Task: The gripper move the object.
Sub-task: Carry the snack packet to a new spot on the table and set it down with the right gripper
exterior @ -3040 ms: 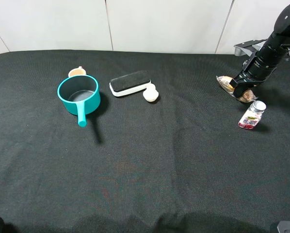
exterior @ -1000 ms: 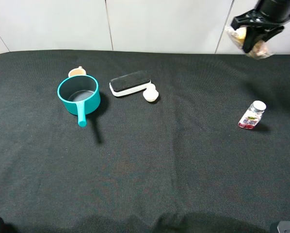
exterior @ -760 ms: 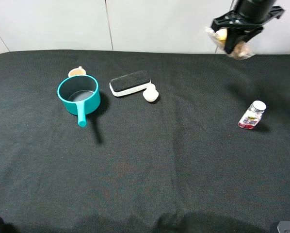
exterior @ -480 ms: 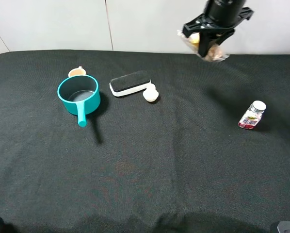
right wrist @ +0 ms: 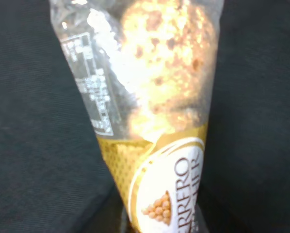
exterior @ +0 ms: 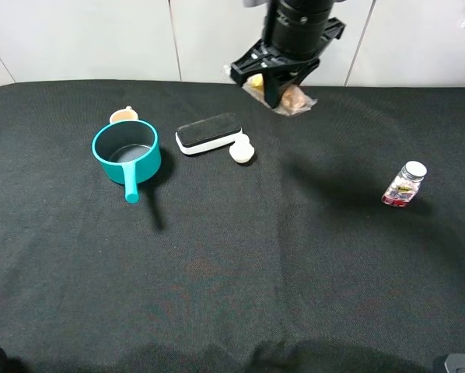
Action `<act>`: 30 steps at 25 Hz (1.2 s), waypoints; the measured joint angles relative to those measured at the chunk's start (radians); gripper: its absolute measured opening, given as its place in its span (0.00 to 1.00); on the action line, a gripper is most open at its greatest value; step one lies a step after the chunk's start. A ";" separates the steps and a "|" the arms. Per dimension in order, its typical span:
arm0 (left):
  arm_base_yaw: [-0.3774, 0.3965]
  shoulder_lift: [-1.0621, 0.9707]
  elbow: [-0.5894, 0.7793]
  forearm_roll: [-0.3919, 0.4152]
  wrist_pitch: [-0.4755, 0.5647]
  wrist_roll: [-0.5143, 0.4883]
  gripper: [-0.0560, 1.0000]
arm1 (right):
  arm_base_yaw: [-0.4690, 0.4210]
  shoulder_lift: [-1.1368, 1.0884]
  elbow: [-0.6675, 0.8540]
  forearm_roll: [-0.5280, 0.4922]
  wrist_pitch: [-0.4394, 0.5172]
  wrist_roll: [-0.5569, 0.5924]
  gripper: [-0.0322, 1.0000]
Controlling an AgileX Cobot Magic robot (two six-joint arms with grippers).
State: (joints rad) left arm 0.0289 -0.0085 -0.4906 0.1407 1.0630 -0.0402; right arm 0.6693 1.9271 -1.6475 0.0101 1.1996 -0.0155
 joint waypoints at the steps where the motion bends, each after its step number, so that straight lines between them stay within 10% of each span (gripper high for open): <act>1: 0.000 0.000 0.000 0.000 0.000 0.000 0.99 | 0.010 0.002 0.000 -0.001 0.000 0.001 0.16; 30: 0.000 0.000 0.000 0.001 0.000 0.000 0.99 | 0.040 0.075 0.361 0.056 -0.394 -0.007 0.16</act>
State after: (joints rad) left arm 0.0289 -0.0085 -0.4906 0.1418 1.0630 -0.0402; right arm 0.7096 2.0017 -1.2869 0.0657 0.8058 -0.0228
